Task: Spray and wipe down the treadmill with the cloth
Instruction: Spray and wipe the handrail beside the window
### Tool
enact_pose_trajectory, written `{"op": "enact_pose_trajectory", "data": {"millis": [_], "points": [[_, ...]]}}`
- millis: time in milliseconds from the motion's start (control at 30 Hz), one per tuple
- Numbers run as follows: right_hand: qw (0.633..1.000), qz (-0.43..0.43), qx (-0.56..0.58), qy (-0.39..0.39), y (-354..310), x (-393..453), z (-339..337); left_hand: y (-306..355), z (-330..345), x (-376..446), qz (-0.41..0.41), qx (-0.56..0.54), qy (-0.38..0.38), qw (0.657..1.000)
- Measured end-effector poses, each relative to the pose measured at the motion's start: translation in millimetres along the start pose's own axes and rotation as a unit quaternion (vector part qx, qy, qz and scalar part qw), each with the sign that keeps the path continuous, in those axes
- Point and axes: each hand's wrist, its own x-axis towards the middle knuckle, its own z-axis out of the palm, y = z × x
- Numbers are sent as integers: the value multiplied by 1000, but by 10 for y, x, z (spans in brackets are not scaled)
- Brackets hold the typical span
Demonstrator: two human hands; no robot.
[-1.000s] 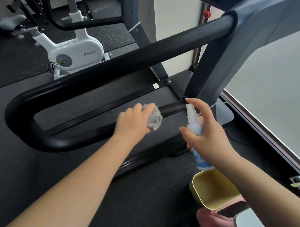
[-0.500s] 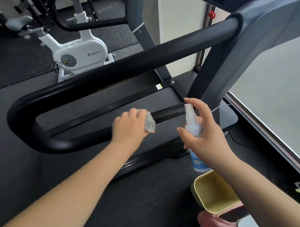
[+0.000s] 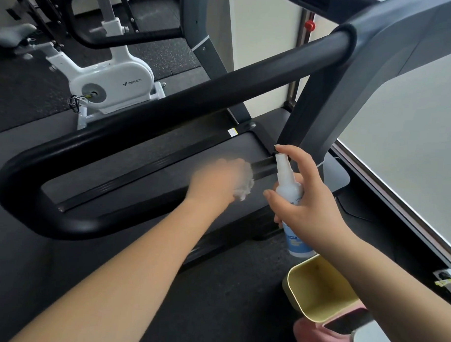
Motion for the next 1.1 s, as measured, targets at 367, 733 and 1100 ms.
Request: {"op": "enact_pose_trajectory", "data": {"millis": [367,733,1100], "points": [[1000,16,2,3,40,-17,-77,-1012,-20,-1033,-146,67,-73,984],[1000,2,-8,9,-38,11,-99,166,-25,87,-16,1,-5,1000],[1000,-9,6,-21,-173,28,89,-626,69,-620,-63,57,-6,996]]}}
